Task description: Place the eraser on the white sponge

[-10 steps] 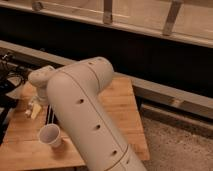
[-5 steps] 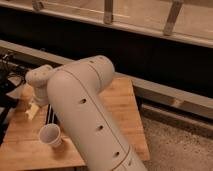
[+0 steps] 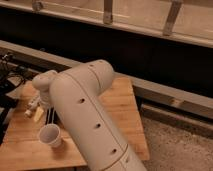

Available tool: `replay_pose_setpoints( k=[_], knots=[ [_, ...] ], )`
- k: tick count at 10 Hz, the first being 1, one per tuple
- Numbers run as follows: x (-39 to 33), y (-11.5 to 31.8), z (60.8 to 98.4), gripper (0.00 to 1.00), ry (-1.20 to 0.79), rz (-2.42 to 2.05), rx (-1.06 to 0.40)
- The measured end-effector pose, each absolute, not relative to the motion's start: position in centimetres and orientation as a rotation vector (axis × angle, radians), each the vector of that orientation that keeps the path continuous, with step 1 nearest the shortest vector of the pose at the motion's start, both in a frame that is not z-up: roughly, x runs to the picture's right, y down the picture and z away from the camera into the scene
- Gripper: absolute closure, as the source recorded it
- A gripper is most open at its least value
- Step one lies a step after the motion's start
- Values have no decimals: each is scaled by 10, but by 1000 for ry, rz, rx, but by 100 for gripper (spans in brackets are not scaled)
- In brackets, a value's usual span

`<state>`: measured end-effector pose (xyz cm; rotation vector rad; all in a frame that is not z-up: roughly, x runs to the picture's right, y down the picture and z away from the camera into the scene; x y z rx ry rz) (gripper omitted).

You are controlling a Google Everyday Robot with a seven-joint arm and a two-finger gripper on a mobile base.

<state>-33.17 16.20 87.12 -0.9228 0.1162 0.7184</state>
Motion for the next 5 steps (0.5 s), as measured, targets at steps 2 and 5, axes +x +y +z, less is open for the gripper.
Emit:
replay_pose_setpoints(
  k=[2, 5],
  knots=[
    [-324, 166, 876, 0, 145, 773, -912],
    [-317, 166, 882, 0, 165, 812, -903]
  ],
)
